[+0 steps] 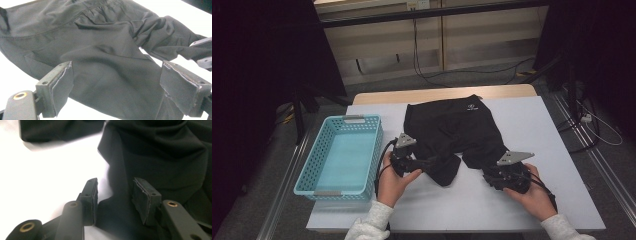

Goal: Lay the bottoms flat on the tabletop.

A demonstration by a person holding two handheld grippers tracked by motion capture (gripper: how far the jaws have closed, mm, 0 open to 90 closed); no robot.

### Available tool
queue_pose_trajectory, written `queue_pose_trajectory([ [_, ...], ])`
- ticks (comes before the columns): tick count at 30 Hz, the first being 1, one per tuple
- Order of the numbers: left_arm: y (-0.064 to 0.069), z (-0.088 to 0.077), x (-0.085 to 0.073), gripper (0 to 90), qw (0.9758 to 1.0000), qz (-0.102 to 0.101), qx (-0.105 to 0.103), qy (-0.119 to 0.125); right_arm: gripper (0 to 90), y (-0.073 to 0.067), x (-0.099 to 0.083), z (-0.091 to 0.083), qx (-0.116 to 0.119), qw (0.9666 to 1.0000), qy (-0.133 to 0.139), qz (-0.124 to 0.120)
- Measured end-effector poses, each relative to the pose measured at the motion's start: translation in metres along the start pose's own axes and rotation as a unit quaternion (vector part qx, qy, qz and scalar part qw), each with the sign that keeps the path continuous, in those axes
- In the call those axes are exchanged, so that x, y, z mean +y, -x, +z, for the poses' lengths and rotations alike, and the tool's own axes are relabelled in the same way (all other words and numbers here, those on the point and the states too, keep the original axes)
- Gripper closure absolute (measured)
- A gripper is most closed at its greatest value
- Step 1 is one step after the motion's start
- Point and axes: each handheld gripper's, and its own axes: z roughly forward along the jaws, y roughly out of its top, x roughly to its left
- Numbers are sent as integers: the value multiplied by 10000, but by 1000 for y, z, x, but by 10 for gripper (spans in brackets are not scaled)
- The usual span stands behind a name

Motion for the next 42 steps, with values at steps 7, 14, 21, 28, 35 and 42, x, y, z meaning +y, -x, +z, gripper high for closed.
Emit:
queue_pose_trajectory([
  [7,-1,1,-1,125,10000,-59,18,10,808,15,0,-3,-156,9997,-38,204],
  [14,0,1,-1,126,10000,-31,14,-9,848,18,2,-19,56,9995,68,304],
  [21,1,0,1,126,10000,30,-5,-12,846,24,1,-46,223,9983,360,404],
  [28,1,1,0,125,10000,3,6,-2,757,45,-15,-42,-112,9973,58,728],
  [35,0,1,1,126,10000,29,-1,-20,589,35,-8,-47,-190,9973,330,626],
  [42,-1,0,1,126,10000,24,7,-15,515,12,8,-31,-90,9986,298,418],
])
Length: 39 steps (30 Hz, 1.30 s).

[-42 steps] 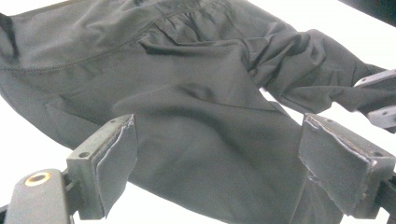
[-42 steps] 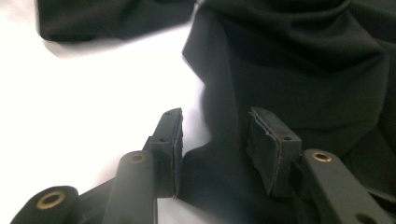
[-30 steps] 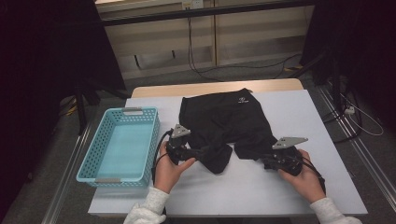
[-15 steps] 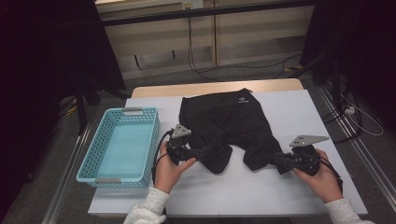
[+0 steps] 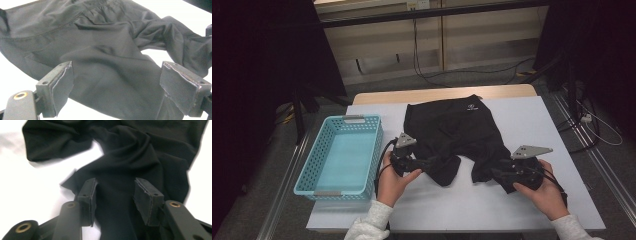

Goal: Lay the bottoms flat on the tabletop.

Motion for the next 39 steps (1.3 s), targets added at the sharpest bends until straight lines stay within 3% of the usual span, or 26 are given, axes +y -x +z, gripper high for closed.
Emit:
queue_pose_trajectory([
  [5,1,-1,1,126,10000,-16,-15,17,509,4,-1,1,-173,9998,-23,20],
  [9,1,-1,1,126,10000,-12,2,26,497,5,1,-2,-138,9996,197,112],
  [13,0,-1,0,126,10000,-5,20,7,500,-11,5,11,142,9998,86,-81],
  [16,-1,-1,0,126,10000,-28,25,23,505,-25,8,26,457,9986,-42,-262],
  [18,-1,-1,-1,126,10000,-44,21,2,509,-32,8,35,547,9977,-191,-354],
  [21,-2,-1,-2,126,10000,-57,47,11,542,-39,8,50,576,9963,-374,-516],
  [23,-2,-2,-2,126,10000,-67,41,36,614,-40,7,53,403,9968,-336,-601],
  [28,-2,-3,-1,126,9999,-91,57,77,853,-33,6,50,450,9972,-346,-484],
  [33,-3,-3,-1,127,10000,-43,44,57,877,-30,7,41,647,9969,-270,-354],
  [39,-4,-5,-1,126,9999,-96,67,86,879,-42,3,16,989,9940,-177,-433],
])
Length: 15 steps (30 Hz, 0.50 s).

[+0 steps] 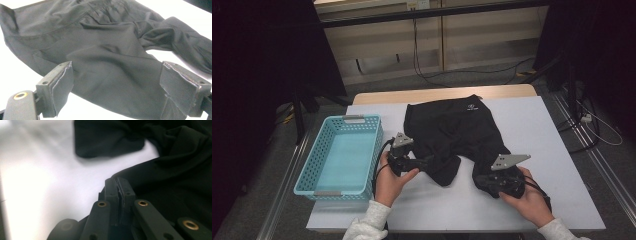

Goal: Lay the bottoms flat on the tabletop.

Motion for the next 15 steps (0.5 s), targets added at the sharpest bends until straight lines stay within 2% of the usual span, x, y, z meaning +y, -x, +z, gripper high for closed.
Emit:
queue_pose_trajectory([
  [5,1,0,1,126,10000,24,0,-24,867,-12,-9,-8,311,9994,-100,-78],
  [6,1,1,1,126,10000,60,-11,-32,820,-14,-9,-9,367,9992,-104,-112],
  [7,1,1,1,127,10000,50,-22,-33,692,-15,-10,-9,364,9992,-111,-92],
  [8,2,2,1,127,10000,28,-13,-13,643,-14,-10,-9,258,9996,-106,-74],
  [10,3,2,1,126,10000,34,-23,-20,637,-10,-9,-13,176,9998,-34,-42],
  [11,3,2,1,126,10000,36,-34,-22,600,-5,-8,-15,74,10000,41,35],
  [15,2,1,1,126,10000,65,-34,-34,565,21,-7,-27,-518,9975,264,391],
])
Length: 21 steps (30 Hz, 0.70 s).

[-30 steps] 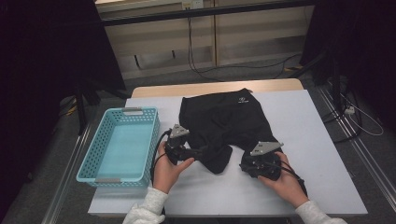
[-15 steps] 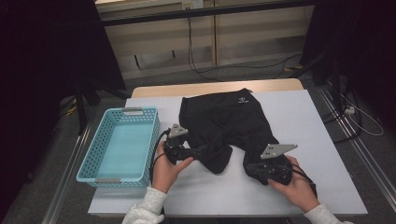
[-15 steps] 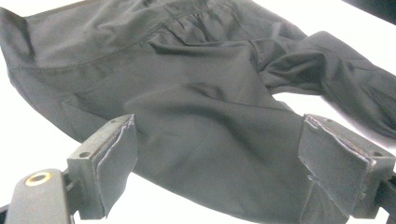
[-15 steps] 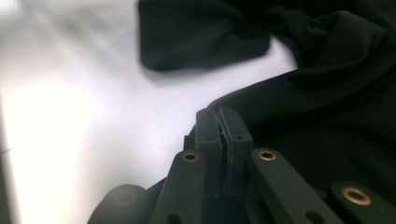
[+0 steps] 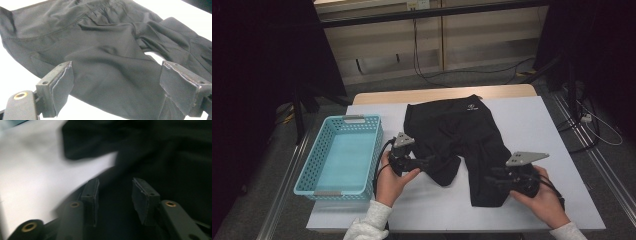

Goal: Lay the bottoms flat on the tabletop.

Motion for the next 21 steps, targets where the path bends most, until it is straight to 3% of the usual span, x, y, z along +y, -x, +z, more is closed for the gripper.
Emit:
queue_pose_trajectory([
  [6,0,0,0,127,10000,-13,2,3,554,40,-5,-7,-794,9959,19,422],
  [7,1,1,0,128,10000,-24,0,16,562,44,-7,-8,-846,9949,34,539],
  [13,1,1,-1,127,10000,26,23,-32,569,55,-15,-3,-1147,9916,-241,548],
  [17,1,1,0,127,10000,26,15,4,589,61,-20,4,-1222,9890,-510,660],
  [20,-1,1,-2,128,10000,16,49,-35,669,61,-21,6,-1223,9892,-502,640],
  [21,-1,1,-2,127,10000,23,50,-36,741,61,-21,6,-1189,9893,-511,671],
])
